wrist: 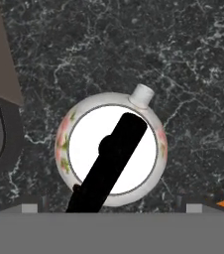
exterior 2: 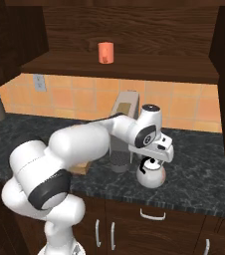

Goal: Pick the kettle from the counter and place it on the tray. Then pick the mug from the cabinet and place it on the tray. Then close the cabinet doors.

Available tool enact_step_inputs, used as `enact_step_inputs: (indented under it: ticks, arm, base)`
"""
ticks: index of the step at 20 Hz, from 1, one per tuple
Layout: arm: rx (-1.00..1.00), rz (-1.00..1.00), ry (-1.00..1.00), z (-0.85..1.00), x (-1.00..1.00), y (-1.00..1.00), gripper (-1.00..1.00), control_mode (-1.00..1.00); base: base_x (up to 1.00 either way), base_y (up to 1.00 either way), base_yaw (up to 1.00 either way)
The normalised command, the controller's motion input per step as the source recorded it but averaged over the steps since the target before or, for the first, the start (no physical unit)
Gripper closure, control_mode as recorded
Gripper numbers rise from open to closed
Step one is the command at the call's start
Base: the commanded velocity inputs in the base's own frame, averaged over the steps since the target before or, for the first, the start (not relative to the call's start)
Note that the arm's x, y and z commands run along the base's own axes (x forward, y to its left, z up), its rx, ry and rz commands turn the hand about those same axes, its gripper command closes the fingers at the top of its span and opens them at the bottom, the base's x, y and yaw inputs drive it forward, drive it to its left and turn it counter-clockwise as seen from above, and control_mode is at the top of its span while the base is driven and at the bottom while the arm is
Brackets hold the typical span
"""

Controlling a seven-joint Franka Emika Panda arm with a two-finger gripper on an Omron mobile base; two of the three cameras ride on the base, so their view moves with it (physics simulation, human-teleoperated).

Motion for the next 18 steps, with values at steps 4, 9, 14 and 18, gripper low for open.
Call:
enact_step_inputs:
  ticks: [4,9,14,18]
  arm:
    - [0.00,0.03,0.00,-0.13,0.14,0.00,-1.00,-1.00]
    - [0.00,0.01,0.00,-0.12,0.03,0.00,-1.00,-1.00]
    - [0.00,0.00,0.00,-0.13,0.00,0.00,1.00,-1.00]
    - [0.00,0.00,0.00,-0.03,-0.03,0.00,1.00,-1.00]
  base:
    - [0.00,0.00,0.00]
    - [0.00,0.00,0.00]
    - [0.00,0.00,0.00]
    - [0.00,0.00,0.00]
